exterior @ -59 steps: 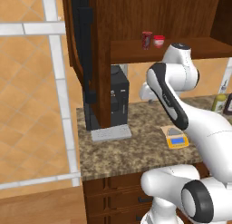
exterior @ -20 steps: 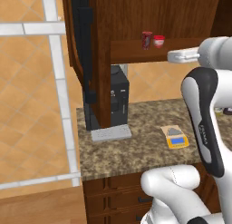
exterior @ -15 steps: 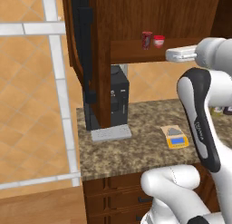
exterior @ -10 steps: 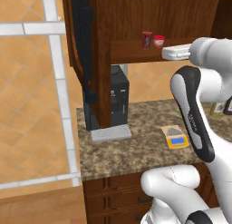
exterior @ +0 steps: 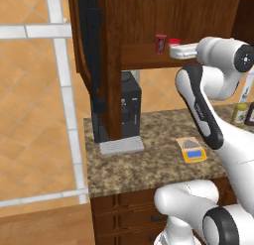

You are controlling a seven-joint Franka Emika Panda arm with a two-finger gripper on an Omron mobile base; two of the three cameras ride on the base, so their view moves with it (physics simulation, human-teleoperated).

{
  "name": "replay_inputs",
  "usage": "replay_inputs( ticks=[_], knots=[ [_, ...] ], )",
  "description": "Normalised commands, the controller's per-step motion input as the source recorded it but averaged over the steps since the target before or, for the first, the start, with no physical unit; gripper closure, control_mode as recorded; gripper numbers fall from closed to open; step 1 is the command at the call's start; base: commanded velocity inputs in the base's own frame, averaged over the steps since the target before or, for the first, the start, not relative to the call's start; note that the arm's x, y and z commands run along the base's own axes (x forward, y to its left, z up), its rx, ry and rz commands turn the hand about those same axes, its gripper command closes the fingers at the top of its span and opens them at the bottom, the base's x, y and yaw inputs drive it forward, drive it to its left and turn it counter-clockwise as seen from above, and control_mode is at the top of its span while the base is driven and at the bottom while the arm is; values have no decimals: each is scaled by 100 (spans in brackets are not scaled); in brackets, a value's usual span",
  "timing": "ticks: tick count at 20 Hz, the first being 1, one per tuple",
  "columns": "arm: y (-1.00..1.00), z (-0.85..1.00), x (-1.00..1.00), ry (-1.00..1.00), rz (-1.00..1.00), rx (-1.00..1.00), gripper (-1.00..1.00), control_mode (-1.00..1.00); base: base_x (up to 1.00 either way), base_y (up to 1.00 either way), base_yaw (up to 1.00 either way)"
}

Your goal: Pick the yogurt and place it on the digital scale for weighing, and close the cabinet.

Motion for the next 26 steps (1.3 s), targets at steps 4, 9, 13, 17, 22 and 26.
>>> replay_inputs(
  ticks=[4, 9, 13, 17, 22, 26],
  knots=[
    [0, 0, 64, 0, 0, 0, -100, -100, 0, 0, 0],
    [0, 0, 57, 1, 0, 1, -100, -100, 0, 0, 0],
    [0, 0, 63, 9, 0, 4, -100, -100, 0, 0, 0],
    [0, 0, 56, 4, 0, 2, -100, -100, 0, 0, 0],
    [0, 0, 54, 0, 0, 0, -100, -100, 0, 0, 0],
    [0, 0, 51, 0, 0, 0, -100, -100, 0, 0, 0]
  ],
)
